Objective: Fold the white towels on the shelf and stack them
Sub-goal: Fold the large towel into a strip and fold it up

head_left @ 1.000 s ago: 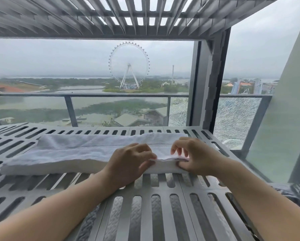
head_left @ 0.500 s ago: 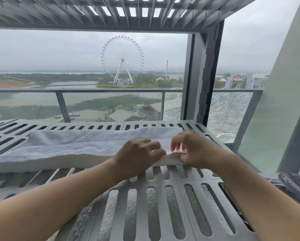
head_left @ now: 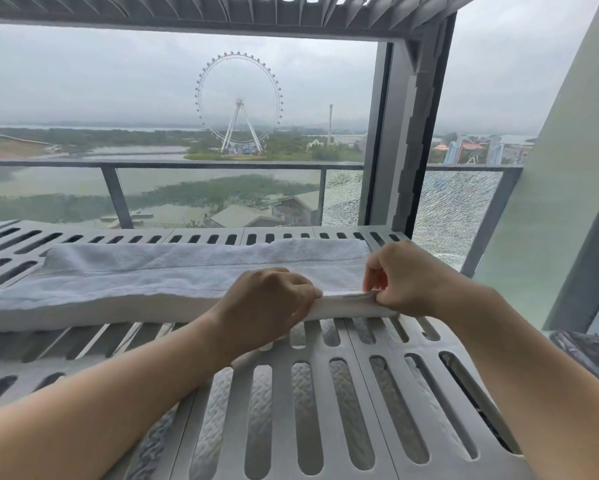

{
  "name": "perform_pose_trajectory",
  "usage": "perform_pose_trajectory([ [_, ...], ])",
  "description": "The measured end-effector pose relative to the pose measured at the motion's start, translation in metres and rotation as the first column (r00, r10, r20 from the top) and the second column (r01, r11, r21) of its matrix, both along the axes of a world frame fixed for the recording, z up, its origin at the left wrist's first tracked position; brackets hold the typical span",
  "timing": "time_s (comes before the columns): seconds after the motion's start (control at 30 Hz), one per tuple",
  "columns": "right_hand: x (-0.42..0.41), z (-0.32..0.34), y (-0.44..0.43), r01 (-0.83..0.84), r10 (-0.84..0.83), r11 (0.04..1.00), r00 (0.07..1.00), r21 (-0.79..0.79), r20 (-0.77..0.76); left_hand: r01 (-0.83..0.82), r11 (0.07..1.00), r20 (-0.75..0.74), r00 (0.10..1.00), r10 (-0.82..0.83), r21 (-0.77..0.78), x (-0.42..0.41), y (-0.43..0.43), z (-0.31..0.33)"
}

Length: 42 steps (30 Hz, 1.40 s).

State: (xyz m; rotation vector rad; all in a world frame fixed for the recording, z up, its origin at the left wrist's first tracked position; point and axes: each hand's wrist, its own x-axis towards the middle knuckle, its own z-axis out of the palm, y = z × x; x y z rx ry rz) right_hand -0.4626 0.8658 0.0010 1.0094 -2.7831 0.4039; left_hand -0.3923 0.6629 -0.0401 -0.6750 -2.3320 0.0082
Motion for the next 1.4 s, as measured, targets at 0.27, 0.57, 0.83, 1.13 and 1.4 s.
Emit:
perform_pose_trajectory([
  [0.27, -0.003, 0.018, -0.012, -0.108, 0.123, 0.974, 0.990, -0.197, 0.068, 0.080, 0.994, -0.072, 0.995, -0.075, 0.075, -0.001, 0.003, 0.000],
  [0.57, -0.064, -0.031, -0.078, -0.002, -0.005, 0.999, 0.987, 0.046, 0.159, 0.022, 0.962, 0.056, 0.998, -0.039, 0.272, -0.011, -0.006, 0.006],
  [0.83, -0.081, -0.049, -0.071, 0.147, -0.175, 0.977, 0.967, 0.153, 0.186, -0.315, 0.940, 0.679, 0.661, 0.319, -0.134, -0.055, -0.025, 0.001],
  [1.13, -0.057, -0.039, -0.067, 0.063, -0.062, 0.998, 0.991, 0.007, -0.118, -0.274, 0.953, 0.596, 0.747, 0.294, -0.128, -0.026, -0.041, 0.008],
  [1.4, 0.013, -0.027, -0.131, -0.299, 0.280, 0.946, 0.949, -0.128, -0.146, -0.228, 0.942, 0.420, 0.851, 0.315, -0.244, 0.038, -0.127, 0.020],
])
